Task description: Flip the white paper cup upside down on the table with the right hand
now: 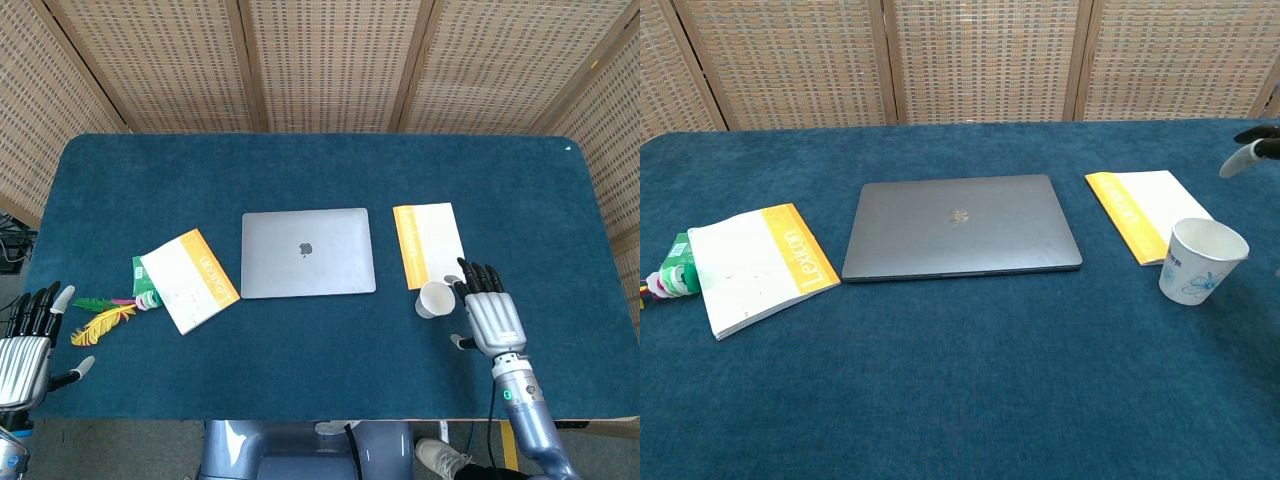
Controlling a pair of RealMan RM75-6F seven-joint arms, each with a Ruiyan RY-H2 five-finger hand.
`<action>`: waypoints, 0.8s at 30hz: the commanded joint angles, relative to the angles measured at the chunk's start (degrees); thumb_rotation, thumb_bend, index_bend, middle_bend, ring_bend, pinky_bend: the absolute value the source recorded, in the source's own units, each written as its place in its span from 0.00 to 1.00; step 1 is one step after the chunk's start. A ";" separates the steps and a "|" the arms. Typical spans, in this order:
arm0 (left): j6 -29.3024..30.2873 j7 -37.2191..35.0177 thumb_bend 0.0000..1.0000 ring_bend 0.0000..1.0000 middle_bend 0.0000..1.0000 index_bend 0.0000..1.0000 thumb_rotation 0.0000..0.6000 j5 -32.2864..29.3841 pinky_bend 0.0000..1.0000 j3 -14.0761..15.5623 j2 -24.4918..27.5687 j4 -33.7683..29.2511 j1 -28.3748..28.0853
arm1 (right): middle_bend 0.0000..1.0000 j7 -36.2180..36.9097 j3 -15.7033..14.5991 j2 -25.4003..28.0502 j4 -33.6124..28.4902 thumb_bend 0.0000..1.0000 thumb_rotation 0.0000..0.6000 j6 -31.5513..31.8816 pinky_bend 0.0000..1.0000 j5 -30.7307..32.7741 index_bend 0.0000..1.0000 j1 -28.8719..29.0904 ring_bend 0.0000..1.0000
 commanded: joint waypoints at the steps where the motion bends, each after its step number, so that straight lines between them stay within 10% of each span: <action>1: -0.03 0.06 0.16 0.00 0.00 0.00 1.00 0.04 0.00 0.02 -0.04 0.01 -0.02 | 0.00 -3.87 1.86 -1.57 0.45 0.18 1.00 -1.86 0.00 5.14 0.24 3.09 0.00; 24: -0.58 0.42 0.17 0.00 0.00 0.00 1.00 0.09 0.00 0.18 -0.51 0.47 -0.34 | 0.02 -11.31 1.53 -6.75 4.90 0.20 1.00 -1.56 0.04 17.82 0.32 11.55 0.00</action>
